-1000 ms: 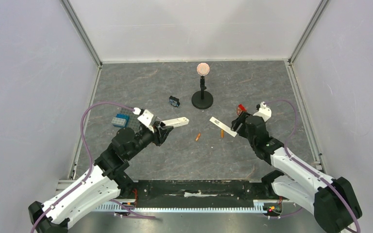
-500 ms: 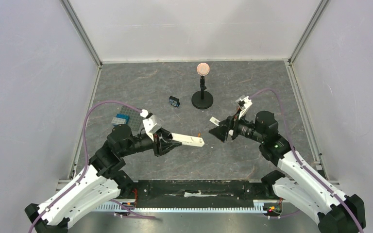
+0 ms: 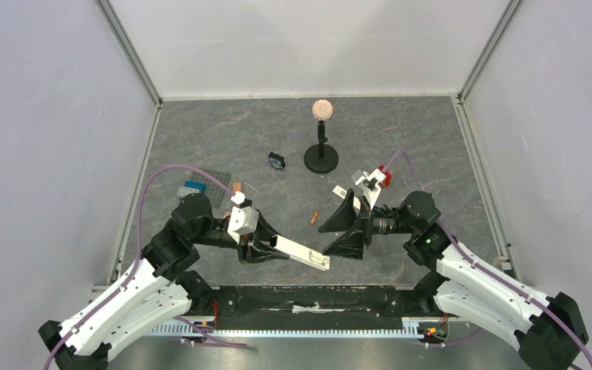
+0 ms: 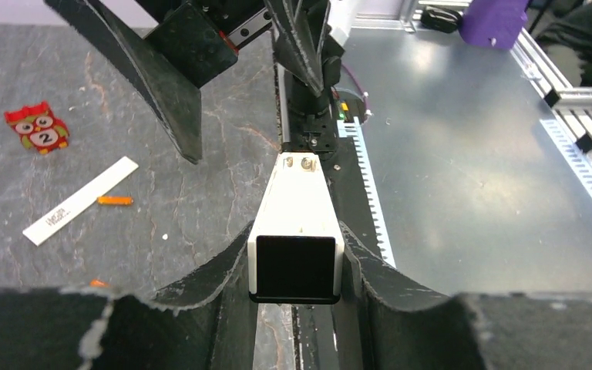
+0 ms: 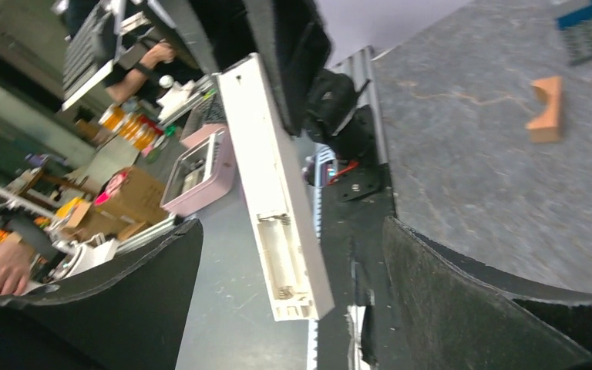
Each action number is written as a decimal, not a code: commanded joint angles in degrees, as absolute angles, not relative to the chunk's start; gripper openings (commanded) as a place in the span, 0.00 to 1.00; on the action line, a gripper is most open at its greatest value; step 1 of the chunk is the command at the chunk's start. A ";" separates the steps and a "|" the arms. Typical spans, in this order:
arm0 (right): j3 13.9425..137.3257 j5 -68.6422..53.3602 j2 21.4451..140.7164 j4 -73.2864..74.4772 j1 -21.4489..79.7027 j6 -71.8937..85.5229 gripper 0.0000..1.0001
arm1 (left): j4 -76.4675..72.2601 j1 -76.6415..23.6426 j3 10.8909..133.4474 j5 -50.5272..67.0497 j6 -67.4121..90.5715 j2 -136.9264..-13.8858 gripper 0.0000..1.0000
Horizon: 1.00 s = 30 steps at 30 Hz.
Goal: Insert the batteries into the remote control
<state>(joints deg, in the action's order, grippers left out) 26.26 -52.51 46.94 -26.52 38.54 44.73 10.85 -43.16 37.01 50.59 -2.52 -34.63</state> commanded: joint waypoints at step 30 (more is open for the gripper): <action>24.46 -58.04 57.58 -47.94 49.77 59.25 0.22 | 11.13 -43.15 44.15 57.89 -13.16 -37.21 0.08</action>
